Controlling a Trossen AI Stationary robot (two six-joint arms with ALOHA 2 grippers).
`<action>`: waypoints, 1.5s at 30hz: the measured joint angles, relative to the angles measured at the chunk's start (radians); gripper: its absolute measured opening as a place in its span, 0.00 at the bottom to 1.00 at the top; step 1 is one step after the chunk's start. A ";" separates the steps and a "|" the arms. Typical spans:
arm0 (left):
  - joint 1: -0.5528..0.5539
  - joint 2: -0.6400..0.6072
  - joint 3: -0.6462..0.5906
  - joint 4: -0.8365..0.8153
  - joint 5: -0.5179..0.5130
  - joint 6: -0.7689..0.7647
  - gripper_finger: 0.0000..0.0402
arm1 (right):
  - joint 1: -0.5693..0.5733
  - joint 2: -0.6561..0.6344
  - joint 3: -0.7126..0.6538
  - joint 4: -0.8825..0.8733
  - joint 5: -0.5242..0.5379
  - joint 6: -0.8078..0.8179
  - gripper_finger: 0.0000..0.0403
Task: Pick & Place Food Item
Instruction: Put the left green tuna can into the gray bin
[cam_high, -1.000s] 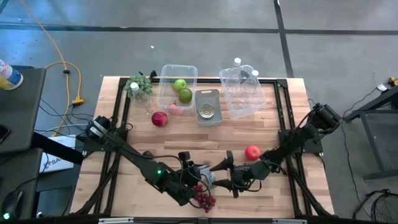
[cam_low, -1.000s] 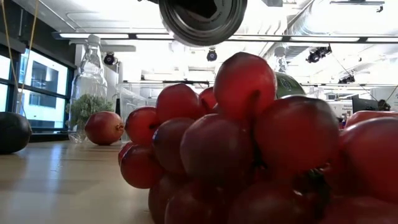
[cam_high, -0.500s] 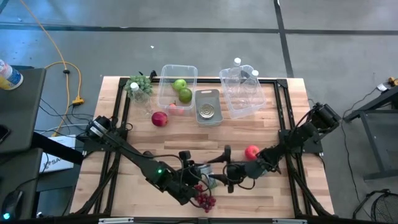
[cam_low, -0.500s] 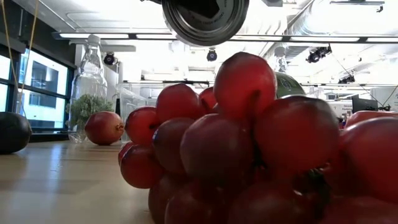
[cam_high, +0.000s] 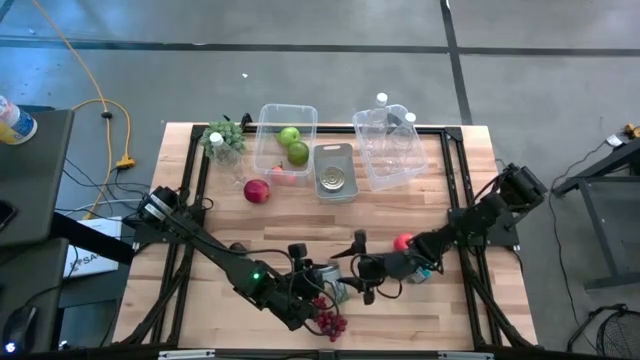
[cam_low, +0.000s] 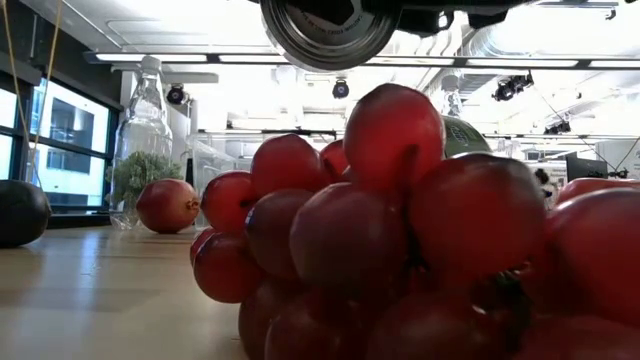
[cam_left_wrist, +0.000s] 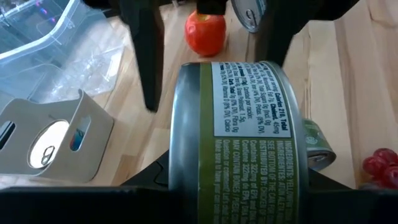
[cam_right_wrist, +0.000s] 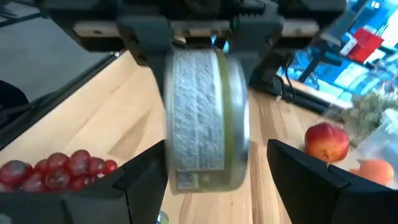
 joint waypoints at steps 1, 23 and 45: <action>0.000 0.000 0.000 0.003 0.000 0.004 0.32 | -0.004 0.000 0.000 -0.006 -0.002 0.006 0.64; -0.001 0.000 0.000 0.039 0.027 0.042 0.32 | -0.019 0.000 0.000 0.011 -0.182 -0.007 0.41; -0.001 -0.001 0.000 0.037 0.053 0.108 0.42 | -0.029 0.000 0.000 -0.033 -0.214 -0.025 0.35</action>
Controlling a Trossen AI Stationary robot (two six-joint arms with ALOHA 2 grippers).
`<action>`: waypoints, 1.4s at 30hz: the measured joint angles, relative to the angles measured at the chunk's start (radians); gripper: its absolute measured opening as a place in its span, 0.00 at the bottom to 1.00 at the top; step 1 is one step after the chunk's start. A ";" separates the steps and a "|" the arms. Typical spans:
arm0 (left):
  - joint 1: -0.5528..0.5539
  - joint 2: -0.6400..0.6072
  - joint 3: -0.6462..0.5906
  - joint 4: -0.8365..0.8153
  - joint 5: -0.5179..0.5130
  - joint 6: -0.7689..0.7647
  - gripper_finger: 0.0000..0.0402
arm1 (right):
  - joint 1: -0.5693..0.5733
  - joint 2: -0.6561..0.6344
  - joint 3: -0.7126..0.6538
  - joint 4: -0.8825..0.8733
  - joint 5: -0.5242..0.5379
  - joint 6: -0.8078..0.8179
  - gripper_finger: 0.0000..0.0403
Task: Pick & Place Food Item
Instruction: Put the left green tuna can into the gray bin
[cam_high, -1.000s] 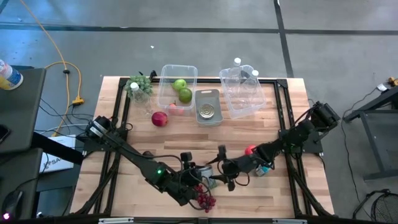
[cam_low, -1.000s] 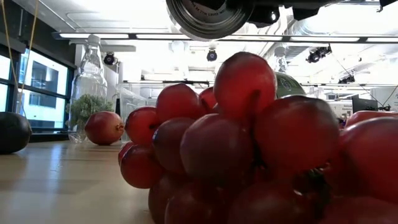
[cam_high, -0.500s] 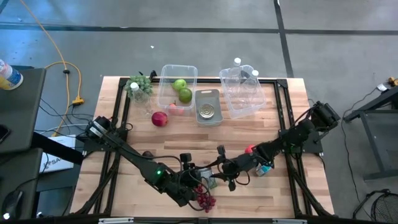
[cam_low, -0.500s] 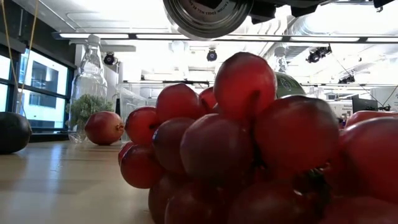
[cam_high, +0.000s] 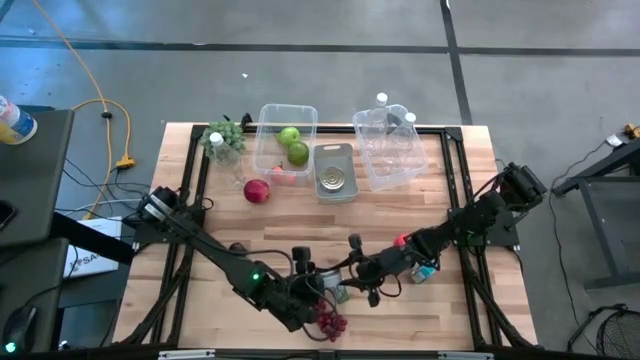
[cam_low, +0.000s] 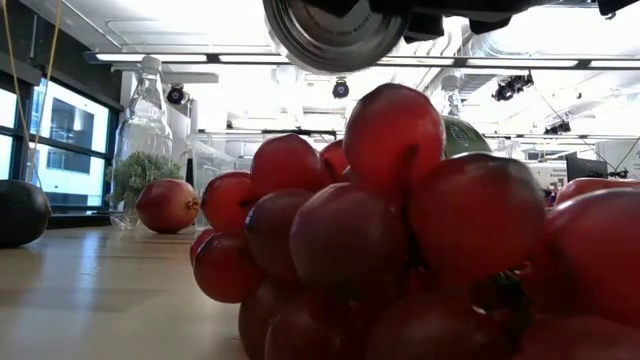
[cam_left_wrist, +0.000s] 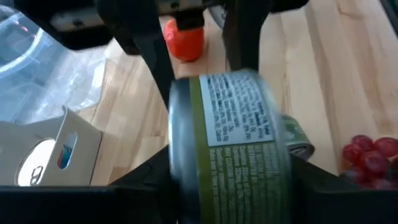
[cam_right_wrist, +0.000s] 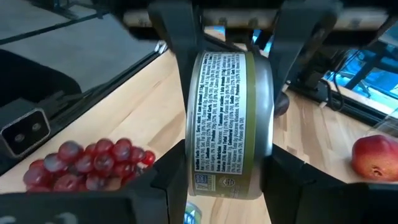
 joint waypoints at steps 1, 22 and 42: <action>0.000 -0.001 0.000 0.002 -0.001 0.005 0.44 | 0.000 0.000 0.000 -0.003 -0.001 0.000 0.35; -0.003 -0.001 0.001 -0.014 -0.063 0.051 0.96 | -0.003 0.002 0.000 -0.124 0.335 0.023 0.35; -0.170 -0.115 0.001 -0.174 -0.129 -0.155 0.99 | -0.254 -0.003 0.024 -0.232 0.548 0.121 0.35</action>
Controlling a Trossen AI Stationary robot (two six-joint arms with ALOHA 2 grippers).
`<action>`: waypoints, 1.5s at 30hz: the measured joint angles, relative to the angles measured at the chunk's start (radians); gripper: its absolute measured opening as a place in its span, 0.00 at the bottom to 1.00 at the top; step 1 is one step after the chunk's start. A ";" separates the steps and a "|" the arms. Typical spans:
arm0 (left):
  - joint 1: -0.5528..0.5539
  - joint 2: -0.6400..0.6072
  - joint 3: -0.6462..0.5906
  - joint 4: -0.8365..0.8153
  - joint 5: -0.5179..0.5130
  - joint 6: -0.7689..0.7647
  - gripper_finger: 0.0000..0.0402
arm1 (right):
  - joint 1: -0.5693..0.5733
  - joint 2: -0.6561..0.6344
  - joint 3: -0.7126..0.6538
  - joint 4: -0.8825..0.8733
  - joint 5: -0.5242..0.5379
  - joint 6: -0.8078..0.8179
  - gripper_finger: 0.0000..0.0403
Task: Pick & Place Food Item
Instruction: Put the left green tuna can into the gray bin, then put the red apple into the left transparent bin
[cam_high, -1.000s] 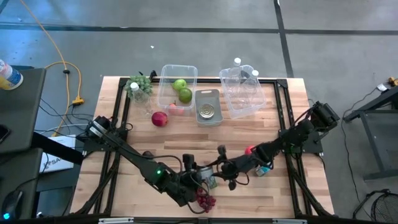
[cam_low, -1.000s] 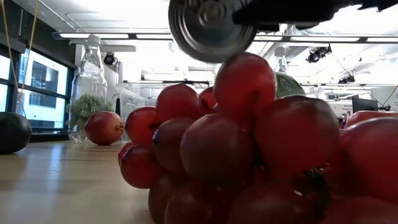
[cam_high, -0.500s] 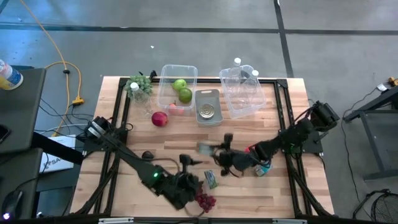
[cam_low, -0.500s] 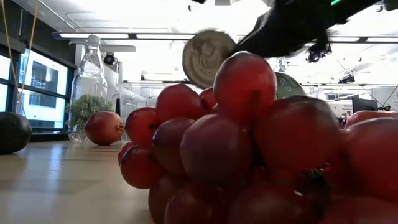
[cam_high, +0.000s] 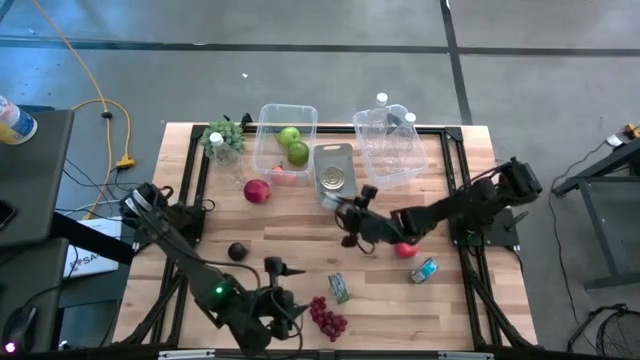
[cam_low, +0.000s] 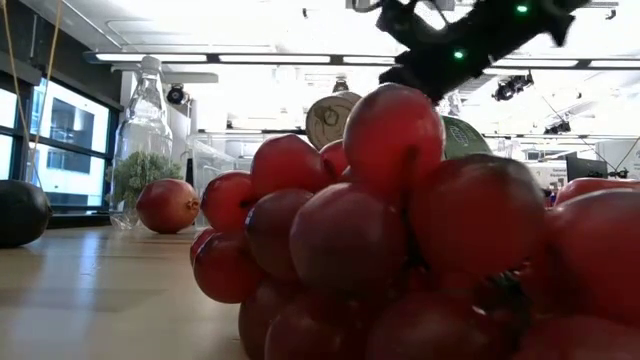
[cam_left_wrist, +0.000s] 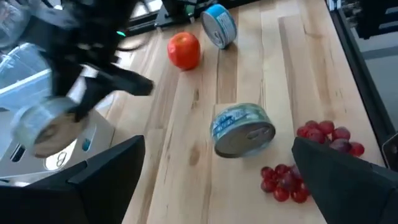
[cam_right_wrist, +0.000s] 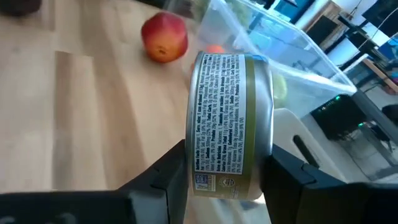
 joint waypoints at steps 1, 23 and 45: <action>-0.005 0.000 0.000 -0.003 0.000 0.000 0.99 | -0.021 -0.001 0.025 -0.020 -0.019 -0.007 0.35; -0.015 -0.001 0.000 -0.049 0.047 -0.071 0.99 | -0.324 0.041 0.232 -0.380 -0.238 0.309 0.39; -0.019 -0.001 -0.001 -0.071 0.055 -0.076 0.99 | -0.161 0.010 0.234 -0.165 -0.133 0.007 0.79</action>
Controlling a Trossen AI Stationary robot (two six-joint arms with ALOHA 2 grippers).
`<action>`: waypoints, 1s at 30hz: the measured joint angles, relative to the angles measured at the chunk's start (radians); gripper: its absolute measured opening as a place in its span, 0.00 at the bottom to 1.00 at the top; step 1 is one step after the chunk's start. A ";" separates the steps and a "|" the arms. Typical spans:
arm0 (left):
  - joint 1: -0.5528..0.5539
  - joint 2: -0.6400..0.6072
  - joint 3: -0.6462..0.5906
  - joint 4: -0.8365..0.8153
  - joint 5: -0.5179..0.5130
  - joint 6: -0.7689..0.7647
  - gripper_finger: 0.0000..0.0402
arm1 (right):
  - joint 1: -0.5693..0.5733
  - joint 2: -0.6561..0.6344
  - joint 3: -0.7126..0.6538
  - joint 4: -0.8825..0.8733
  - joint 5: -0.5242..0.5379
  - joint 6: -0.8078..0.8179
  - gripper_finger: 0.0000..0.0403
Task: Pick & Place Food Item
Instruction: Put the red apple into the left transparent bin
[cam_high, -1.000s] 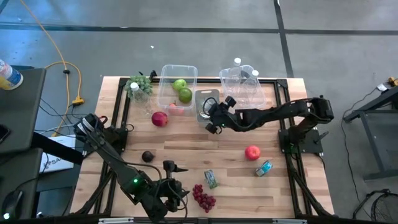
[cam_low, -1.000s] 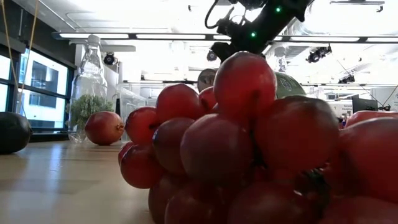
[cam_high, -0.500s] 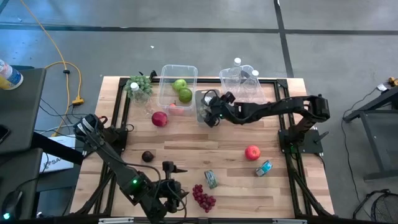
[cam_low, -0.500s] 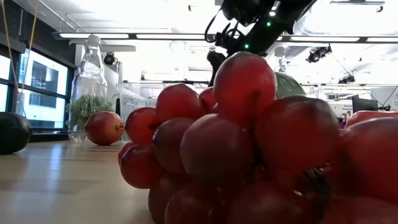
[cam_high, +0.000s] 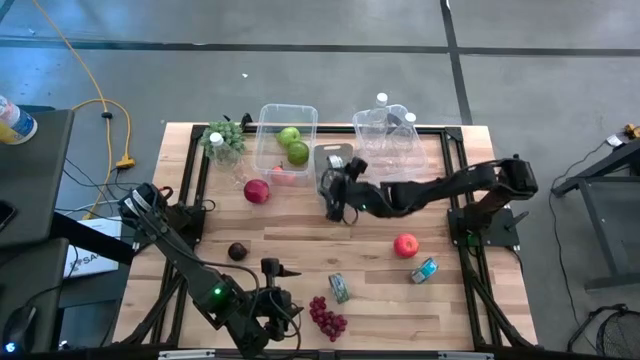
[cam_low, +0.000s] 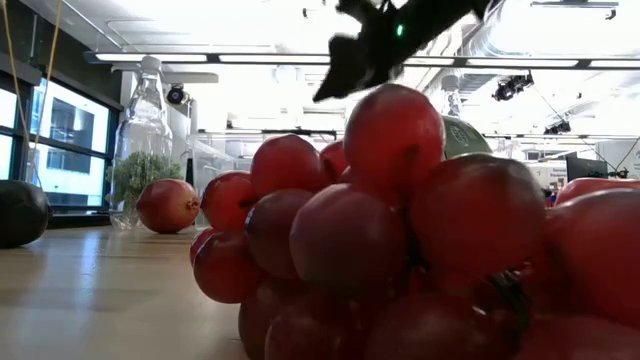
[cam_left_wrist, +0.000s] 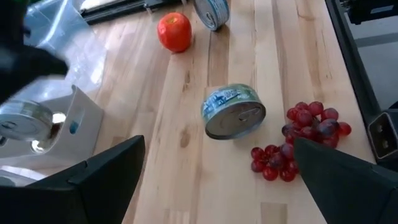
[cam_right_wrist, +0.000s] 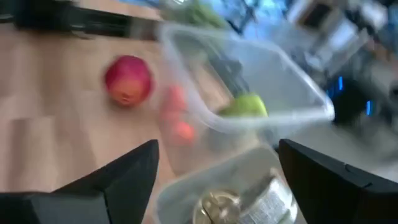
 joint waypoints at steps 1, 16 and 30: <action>0.000 0.000 0.000 -0.003 0.015 -0.014 0.99 | 0.029 -0.013 0.000 -0.004 0.010 -0.043 0.78; 0.027 -0.103 -0.001 -0.175 0.255 -0.092 0.99 | 0.598 -0.116 -0.001 -0.228 0.380 0.038 0.60; -0.001 -0.151 0.000 -0.418 0.313 -0.207 0.99 | 0.858 -0.118 -0.002 -0.296 0.123 0.607 0.59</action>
